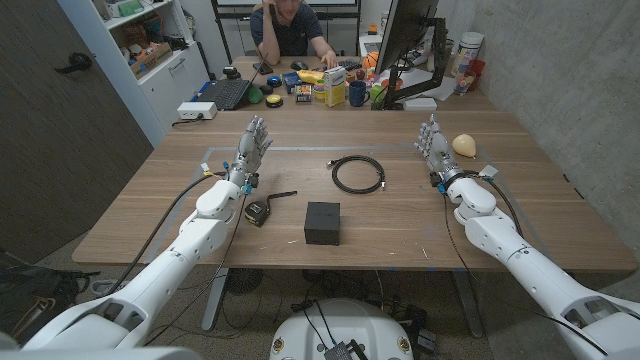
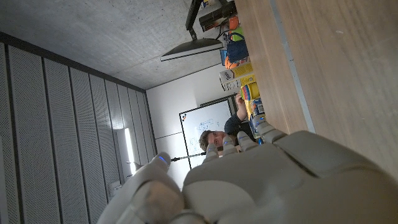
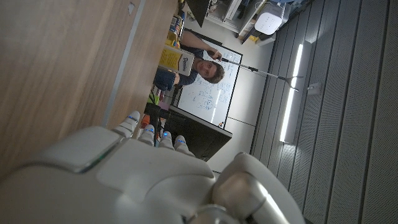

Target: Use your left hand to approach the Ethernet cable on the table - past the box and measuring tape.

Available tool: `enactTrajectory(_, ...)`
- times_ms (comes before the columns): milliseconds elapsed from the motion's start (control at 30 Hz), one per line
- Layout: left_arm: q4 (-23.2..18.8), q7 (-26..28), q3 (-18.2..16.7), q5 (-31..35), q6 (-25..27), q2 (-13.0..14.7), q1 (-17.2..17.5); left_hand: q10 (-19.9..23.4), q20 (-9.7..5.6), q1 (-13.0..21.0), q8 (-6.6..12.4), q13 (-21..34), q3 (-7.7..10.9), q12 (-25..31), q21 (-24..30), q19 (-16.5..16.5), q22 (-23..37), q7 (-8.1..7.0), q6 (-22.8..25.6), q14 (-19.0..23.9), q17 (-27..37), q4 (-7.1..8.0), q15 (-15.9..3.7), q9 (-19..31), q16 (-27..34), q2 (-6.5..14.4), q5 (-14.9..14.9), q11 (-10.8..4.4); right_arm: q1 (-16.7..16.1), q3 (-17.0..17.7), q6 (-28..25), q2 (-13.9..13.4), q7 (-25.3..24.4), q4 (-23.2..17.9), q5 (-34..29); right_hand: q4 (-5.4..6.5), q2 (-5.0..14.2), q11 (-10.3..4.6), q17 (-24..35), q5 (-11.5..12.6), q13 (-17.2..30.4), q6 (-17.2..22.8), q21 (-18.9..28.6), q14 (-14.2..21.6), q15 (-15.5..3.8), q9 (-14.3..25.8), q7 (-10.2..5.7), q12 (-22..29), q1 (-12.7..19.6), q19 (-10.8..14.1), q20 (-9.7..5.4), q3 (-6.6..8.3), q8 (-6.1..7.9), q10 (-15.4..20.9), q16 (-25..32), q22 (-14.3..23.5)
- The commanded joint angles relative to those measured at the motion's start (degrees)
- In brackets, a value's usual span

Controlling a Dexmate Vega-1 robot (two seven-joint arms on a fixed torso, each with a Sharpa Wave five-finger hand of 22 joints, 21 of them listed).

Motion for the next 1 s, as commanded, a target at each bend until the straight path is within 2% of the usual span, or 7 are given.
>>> enactTrajectory(33,0.63,-2.45,-4.72,4.7,-1.57,-4.22,0.66,-3.3,0.02,0.09,0.24,0.12,0.33,0.34,0.38,-0.34,0.12,-0.39,-1.1,-3.43,0.1,-0.08,-0.01,0.08,0.43,1.29,0.42,-0.15,-0.7,3.2,-0.09,2.12,0.15,-0.02,-4.11,0.4,2.72,0.03,0.25,0.32,0.12,-2.34,0.3,-3.66,0.06,0.18,0.23,0.43,-0.1,-0.34,0.07,-0.12,0.47,-0.99,0.37,0.08)
enactTrajectory(200,-0.55,-1.01,-6.39,8.56,-3.62,-5.0,2.09,-3.88,0.72,0.04,-0.18,0.12,0.12,0.12,0.16,-0.71,0.12,-1.19,-2.68,-3.49,0.1,-0.03,0.09,0.08,0.39,1.35,0.48,-0.22,-1.09,4.47,-0.45,3.11,0.65,-0.2,-5.15,0.41,2.78,0.0,0.24,0.33,0.12,-2.36,0.25,-3.64,0.06,0.18,0.76,0.48,-0.1,-0.31,0.0,-0.24,0.53,-1.02,0.36,0.08)
enactTrajectory(267,-2.63,1.87,-6.9,11.78,-3.08,-4.48,3.18,-4.02,1.39,-0.07,-0.06,0.11,-0.01,0.11,0.21,-0.49,0.12,-1.87,-2.88,-3.02,0.11,0.1,-0.18,0.1,0.57,1.52,0.52,-0.53,-1.19,4.87,-0.3,3.49,0.81,-0.03,-5.68,0.41,2.8,-0.04,0.24,0.33,0.12,-2.4,0.24,-3.64,0.05,0.18,0.84,0.5,-0.11,-0.28,-0.02,-0.28,0.53,-0.99,0.35,0.08)
enactTrajectory(500,-7.7,5.91,-9.33,17.18,-4.16,-3.83,6.76,-5.29,3.32,-0.55,0.21,0.06,0.78,-0.19,0.02,-0.62,0.18,-3.93,-3.67,-2.93,0.17,1.22,-1.09,0.13,0.56,5.4,0.99,-2.06,-1.46,6.24,-0.36,4.54,1.65,0.35,-6.64,0.42,2.81,-0.07,0.25,0.34,0.12,-2.47,0.19,-3.64,0.03,0.18,0.92,0.56,-0.12,-0.26,-0.09,-0.41,0.56,-0.97,0.33,0.09)
enactTrajectory(700,-10.98,7.69,-10.84,20.88,-5.83,-3.44,9.18,-7.81,3.7,-0.5,0.14,0.06,-0.27,-0.42,-0.71,-2.33,0.17,-5.83,-4.92,-4.58,0.17,0.61,-0.07,0.15,-0.06,3.61,0.85,-3.37,-1.31,6.96,-0.12,5.29,2.55,1.02,-7.39,0.42,2.82,-0.15,0.25,0.34,0.11,-2.52,0.12,-3.7,-0.03,0.18,0.94,0.57,-0.14,-0.34,-0.13,-0.51,0.57,-0.99,0.3,0.09)
enactTrajectory(867,-13.53,8.95,-11.75,24.5,-7.28,-2.83,11.17,-8.8,5.13,-0.28,0.21,0.07,-0.92,-0.31,-1.26,-3.85,0.15,-5.91,-5.4,-5.72,0.22,0.27,1.26,0.14,-0.36,2.69,0.82,-3.76,-1.32,7.58,-0.26,5.79,2.87,1.19,-7.76,0.44,2.82,-0.14,0.25,0.34,0.11,-2.52,0.08,-3.66,-0.04,0.17,0.95,0.62,-0.17,-0.33,-0.13,-0.63,0.6,-0.95,0.3,0.09)
enactTrajectory(1000,-15.49,11.18,-12.73,28.52,-8.82,-2.57,12.88,-9.26,5.82,-0.12,0.23,0.09,-0.77,-0.29,-1.58,-4.88,0.15,-5.96,-5.67,-6.52,0.24,0.33,1.36,0.16,-0.57,3.28,0.95,-3.49,-1.48,8.16,-0.29,6.03,3.02,1.21,-7.94,0.44,2.83,-0.15,0.26,0.34,0.11,-2.54,0.05,-3.64,-0.1,0.17,0.99,0.62,-0.18,-0.34,-0.13,-0.71,0.62,-0.98,0.3,0.09)
